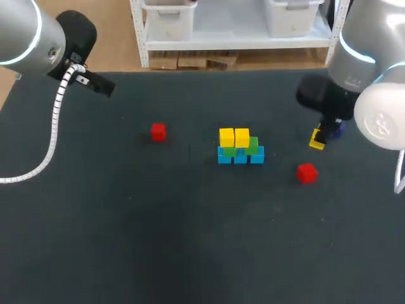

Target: Place the blue cubes, place green cubes on the blue cubes, place the yellow cubes on the green cubes, then place the red cubes on the yellow cubes, and place purple cube on the red cubes.

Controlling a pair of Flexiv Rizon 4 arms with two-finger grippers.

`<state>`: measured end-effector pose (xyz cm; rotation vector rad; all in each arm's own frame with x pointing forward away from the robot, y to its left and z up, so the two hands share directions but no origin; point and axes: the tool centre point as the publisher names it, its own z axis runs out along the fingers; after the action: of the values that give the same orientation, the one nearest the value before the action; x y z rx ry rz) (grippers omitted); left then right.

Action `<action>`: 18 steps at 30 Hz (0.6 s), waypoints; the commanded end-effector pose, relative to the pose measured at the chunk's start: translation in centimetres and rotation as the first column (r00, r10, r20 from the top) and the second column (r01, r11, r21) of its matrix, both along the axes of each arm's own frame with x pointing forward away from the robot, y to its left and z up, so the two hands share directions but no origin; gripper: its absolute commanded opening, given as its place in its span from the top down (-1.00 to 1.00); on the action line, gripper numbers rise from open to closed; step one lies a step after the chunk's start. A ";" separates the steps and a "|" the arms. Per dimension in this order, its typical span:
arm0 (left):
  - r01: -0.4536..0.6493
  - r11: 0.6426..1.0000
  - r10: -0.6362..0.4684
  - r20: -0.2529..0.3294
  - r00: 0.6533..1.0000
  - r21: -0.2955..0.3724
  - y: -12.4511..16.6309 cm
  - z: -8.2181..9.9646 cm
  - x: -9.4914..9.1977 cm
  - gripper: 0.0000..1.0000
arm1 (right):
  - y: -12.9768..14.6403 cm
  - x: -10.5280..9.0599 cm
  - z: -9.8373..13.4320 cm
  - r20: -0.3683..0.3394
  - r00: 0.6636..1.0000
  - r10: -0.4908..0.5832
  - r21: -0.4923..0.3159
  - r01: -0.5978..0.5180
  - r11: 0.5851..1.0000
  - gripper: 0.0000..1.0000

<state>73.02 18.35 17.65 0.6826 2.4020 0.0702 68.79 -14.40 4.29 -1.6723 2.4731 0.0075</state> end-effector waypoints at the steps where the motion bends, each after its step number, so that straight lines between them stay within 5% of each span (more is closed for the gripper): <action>1: 0.004 1.000 -0.004 -0.001 1.000 -0.003 0.1 0.0 0.1 -1.00 | 0.3 -1.4 2.2 0.028 0.997 0.067 0.001 -0.067 0.998 1.00; 9: 0.004 1.000 -0.004 -0.001 1.000 -0.003 0.1 0.0 0.1 -1.00 | 3.2 -1.8 5.4 0.083 0.974 0.212 0.016 -0.214 0.977 1.00; 18: 0.004 1.000 -0.004 -0.001 1.000 -0.003 0.1 0.0 0.1 -1.00 | 6.2 -1.4 6.3 0.087 0.943 0.321 0.029 -0.325 0.945 1.00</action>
<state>73.02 18.34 17.65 0.6826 2.4020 0.0703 66.94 -8.90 10.72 -1.9778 2.0956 0.0232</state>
